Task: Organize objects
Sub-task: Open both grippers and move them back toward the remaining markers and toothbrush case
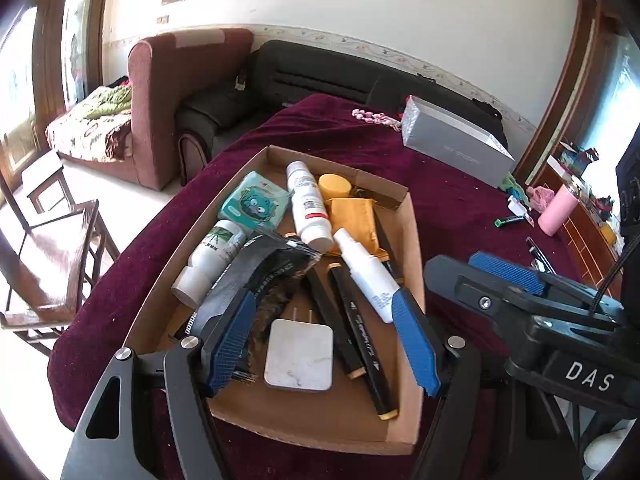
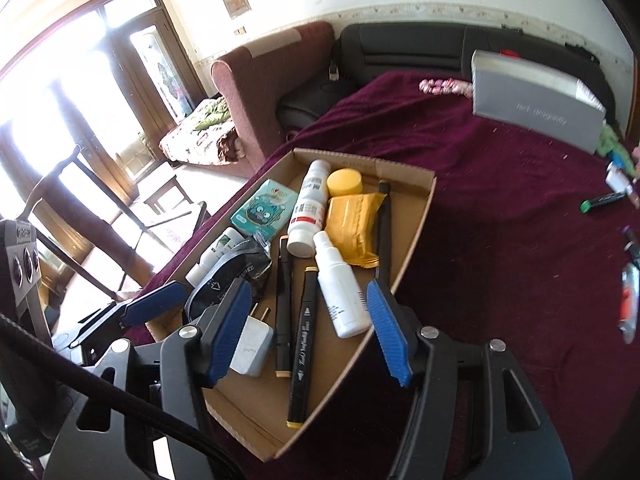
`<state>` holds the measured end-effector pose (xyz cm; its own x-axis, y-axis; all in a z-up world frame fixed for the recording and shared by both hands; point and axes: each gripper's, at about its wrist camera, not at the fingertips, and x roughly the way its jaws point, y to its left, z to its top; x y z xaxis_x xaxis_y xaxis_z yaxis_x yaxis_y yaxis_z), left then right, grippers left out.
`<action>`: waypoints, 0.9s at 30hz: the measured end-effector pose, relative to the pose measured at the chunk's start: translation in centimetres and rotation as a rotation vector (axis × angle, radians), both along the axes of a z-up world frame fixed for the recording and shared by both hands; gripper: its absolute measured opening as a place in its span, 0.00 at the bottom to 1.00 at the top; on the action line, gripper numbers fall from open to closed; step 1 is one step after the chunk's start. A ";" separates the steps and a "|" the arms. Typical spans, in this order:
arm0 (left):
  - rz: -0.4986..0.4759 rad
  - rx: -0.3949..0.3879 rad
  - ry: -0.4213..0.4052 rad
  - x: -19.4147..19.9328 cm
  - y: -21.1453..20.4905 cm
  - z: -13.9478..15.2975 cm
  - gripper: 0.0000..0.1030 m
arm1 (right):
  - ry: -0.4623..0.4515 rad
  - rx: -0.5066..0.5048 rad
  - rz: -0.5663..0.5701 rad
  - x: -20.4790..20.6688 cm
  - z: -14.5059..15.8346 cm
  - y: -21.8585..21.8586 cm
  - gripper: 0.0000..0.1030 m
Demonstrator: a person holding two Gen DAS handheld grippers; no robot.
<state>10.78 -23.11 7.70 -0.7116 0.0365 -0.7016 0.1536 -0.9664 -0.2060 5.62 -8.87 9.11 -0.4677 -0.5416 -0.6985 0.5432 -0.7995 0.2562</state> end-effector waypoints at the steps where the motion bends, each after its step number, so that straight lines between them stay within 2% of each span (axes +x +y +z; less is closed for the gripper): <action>1: -0.006 -0.005 0.003 0.1 0.3 0.2 0.63 | 0.012 0.004 -0.003 0.3 0.2 0.2 0.59; 15: -0.122 -0.125 0.051 0.2 7.7 3.6 0.63 | 0.197 0.060 -0.148 2.4 3.1 6.8 0.70; 20: -0.161 -0.175 0.082 -0.1 11.4 4.9 0.63 | 0.213 0.066 -0.221 1.9 3.7 10.6 0.72; 27: -0.262 -0.124 0.044 -2.2 15.5 5.4 0.63 | 0.229 0.127 -0.327 1.3 3.9 15.7 0.74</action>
